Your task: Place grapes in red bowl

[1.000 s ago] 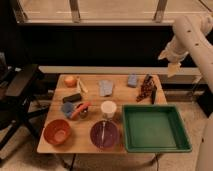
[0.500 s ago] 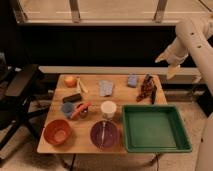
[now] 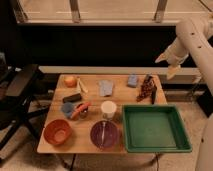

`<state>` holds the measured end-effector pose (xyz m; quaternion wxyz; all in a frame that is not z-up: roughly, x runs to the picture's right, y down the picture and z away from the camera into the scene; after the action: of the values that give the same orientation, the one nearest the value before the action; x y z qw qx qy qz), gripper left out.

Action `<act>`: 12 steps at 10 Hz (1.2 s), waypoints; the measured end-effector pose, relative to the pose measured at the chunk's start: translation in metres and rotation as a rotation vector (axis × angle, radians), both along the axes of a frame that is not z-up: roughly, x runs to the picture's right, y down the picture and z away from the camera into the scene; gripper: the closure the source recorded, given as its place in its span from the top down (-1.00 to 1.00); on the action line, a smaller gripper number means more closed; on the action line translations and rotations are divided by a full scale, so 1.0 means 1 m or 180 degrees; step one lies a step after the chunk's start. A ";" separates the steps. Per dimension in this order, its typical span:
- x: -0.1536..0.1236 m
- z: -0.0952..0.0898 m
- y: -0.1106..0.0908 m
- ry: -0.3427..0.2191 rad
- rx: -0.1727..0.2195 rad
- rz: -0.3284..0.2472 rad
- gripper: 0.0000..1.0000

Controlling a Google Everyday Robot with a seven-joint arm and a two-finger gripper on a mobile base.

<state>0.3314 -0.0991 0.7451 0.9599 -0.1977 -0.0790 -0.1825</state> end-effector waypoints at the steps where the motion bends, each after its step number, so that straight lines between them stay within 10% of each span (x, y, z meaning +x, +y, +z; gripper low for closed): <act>1: -0.003 0.002 0.004 -0.0048 -0.0002 -0.0055 0.39; 6: -0.049 0.021 0.036 -0.0461 0.0072 -0.0515 0.39; 12: -0.086 0.074 0.064 -0.0717 0.0038 -0.0557 0.39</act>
<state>0.2450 -0.0351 0.8189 0.9265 -0.1763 -0.1676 -0.2869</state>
